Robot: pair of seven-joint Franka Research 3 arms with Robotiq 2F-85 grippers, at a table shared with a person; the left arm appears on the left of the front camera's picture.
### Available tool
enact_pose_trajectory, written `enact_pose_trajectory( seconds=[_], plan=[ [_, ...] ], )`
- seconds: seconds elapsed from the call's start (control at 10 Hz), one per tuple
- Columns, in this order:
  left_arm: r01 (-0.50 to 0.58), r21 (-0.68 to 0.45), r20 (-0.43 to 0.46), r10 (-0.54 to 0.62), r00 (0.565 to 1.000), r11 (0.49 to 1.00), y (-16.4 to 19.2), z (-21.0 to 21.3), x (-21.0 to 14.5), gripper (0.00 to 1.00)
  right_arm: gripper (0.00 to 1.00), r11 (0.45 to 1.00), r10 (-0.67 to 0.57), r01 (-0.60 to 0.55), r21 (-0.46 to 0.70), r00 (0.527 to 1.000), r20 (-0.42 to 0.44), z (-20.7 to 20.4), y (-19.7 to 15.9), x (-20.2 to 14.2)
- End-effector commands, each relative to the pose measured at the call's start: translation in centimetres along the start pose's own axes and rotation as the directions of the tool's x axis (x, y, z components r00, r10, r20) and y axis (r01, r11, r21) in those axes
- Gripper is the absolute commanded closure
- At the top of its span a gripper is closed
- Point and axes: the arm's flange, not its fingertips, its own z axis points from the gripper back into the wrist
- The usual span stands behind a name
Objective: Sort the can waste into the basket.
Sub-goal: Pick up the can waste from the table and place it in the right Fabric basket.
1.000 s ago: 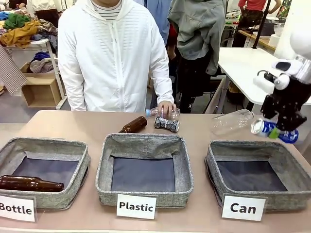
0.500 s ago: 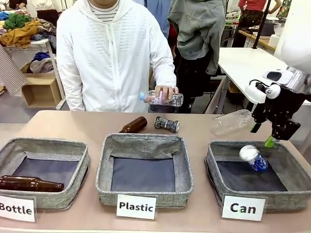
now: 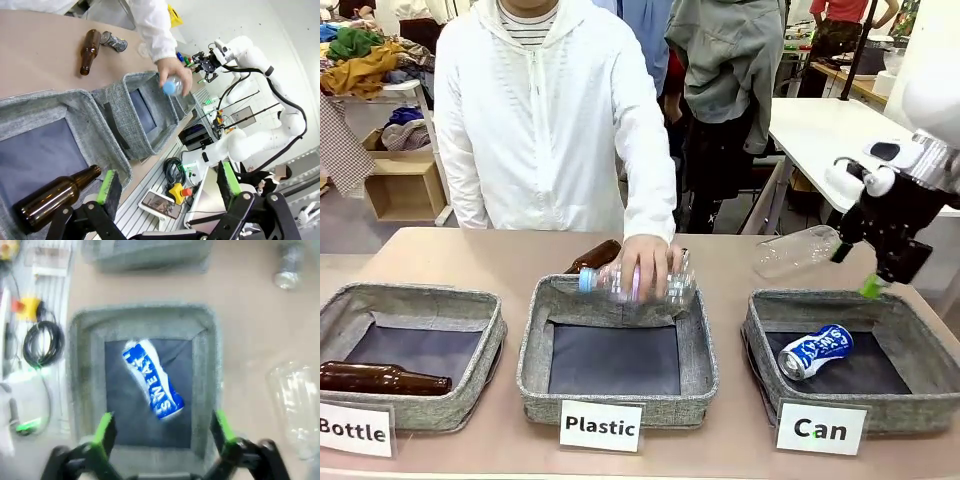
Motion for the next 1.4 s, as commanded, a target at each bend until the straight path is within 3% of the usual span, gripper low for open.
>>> enact_pose_trajectory(
  seconds=[0.0,0.1,0.2,0.3,0.4,0.5,0.6,0.7,0.9,1.0,1.1,1.3],
  plan=[
    [0.0,-0.006,-0.009,0.0,1.0,1.0,-0.2,0.1,-0.2,0.0,0.0,0.804,-0.525,0.594,-0.028,0.731,0.437,2.2,-3.7,1.3],
    [0.0,-0.006,-0.009,0.0,1.0,1.0,-0.2,0.1,-0.2,0.0,0.0,0.708,-0.639,0.665,0.237,0.461,0.615,4.0,-5.7,0.7],
    [0.0,-0.006,-0.009,0.0,1.0,1.0,-0.2,0.1,-0.2,0.0,0.0,0.623,-0.687,0.694,0.361,0.265,0.677,4.5,-7.0,-0.3],
    [0.0,-0.006,-0.009,0.0,1.0,1.0,-0.2,0.1,-0.2,0.0,0.0,0.573,-0.686,0.686,0.448,0.102,0.721,4.9,-8.1,-1.9],
    [0.0,-0.006,-0.009,0.0,1.0,1.0,-0.2,0.1,-0.2,0.0,0.0,0.497,-0.706,0.685,0.532,-0.037,0.707,5.2,-8.9,-3.5],
    [0.0,-0.006,-0.009,0.0,1.0,1.0,-0.2,0.1,-0.2,0.0,0.0,0.473,-0.72,0.677,0.564,-0.073,0.69,5.3,-9.4,-4.2],
    [0.0,-0.006,-0.009,0.0,1.0,1.0,-0.2,0.1,-0.2,0.0,0.0,0.465,-0.735,0.675,0.573,-0.065,0.674,5.1,-9.4,-4.0],
    [0.0,-0.006,-0.009,0.0,1.0,1.0,-0.2,0.1,-0.2,0.0,0.0,0.492,-0.732,0.662,0.565,-0.038,0.681,5.0,-8.9,-3.4],
    [0.0,-0.006,-0.009,0.0,1.0,1.0,-0.2,0.1,-0.2,0.0,0.0,0.585,-0.697,0.636,0.503,0.077,0.713,4.1,-7.5,-1.0],
    [0.0,-0.006,-0.009,0.0,1.0,1.0,-0.2,0.1,-0.2,0.0,0.0,0.637,-0.681,0.65,0.413,0.225,0.697,3.0,-6.2,1.7],
    [0.0,-0.006,-0.009,0.0,1.0,1.0,-0.2,0.1,-0.2,0.0,0.0,0.513,-0.772,0.642,0.57,0.056,0.633,5.1,-9.3,-3.8],
    [0.0,-0.006,-0.009,0.0,1.0,1.0,-0.2,0.1,-0.2,0.0,0.0,0.513,-0.772,0.642,0.57,0.056,0.633,5.1,-9.3,-3.8]
  ],
)
